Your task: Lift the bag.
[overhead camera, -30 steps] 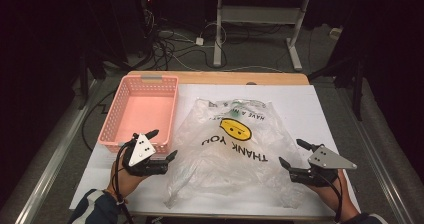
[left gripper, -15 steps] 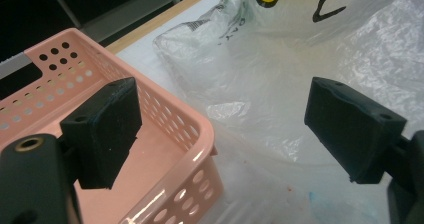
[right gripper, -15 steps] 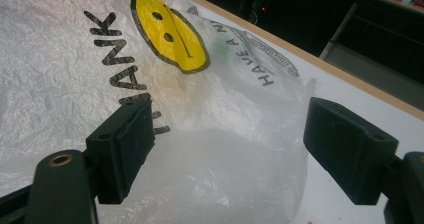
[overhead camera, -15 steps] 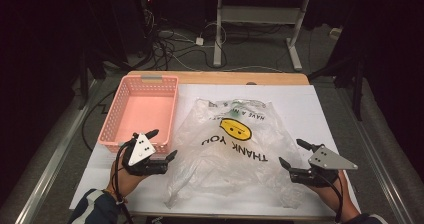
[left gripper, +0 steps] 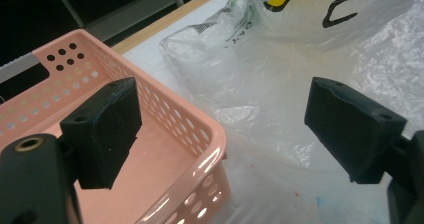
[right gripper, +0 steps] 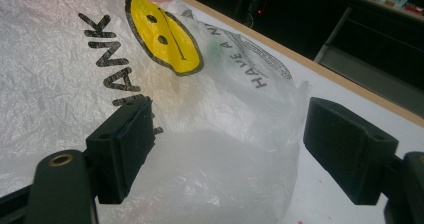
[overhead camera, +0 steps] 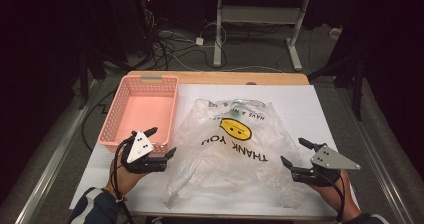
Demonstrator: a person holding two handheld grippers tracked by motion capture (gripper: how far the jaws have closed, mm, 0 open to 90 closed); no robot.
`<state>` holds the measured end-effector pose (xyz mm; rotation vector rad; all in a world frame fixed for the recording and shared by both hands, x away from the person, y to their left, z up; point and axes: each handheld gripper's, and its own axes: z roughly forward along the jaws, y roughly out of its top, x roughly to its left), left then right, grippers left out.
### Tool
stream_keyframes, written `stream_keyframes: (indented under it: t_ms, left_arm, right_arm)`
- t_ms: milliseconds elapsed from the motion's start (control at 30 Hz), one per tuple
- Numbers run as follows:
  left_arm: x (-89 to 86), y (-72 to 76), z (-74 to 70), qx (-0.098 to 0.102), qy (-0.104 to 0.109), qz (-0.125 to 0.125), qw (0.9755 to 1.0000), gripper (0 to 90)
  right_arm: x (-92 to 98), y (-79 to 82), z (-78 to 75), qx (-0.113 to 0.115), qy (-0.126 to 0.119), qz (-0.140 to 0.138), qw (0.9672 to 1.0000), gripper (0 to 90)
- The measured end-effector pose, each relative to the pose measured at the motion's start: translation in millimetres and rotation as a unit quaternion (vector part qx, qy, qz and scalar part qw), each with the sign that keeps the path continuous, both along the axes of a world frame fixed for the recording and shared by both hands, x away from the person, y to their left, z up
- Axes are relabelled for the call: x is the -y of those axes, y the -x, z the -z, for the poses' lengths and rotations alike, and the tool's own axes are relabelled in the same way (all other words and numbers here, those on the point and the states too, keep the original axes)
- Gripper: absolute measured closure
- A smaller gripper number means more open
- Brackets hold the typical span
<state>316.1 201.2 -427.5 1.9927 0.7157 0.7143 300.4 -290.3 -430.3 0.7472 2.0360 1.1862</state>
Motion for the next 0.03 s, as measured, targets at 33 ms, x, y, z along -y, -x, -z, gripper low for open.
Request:
stream_keyframes:
  t_ms: [33]
  left_arm:
    - [-0.3, -0.3, -0.1, -0.001, 0.001, 0.0, 1.0, 14.8]
  right_arm:
    - [0.0, -0.1, -0.1, 0.0, 0.0, 0.0, 1.0, 20.8]
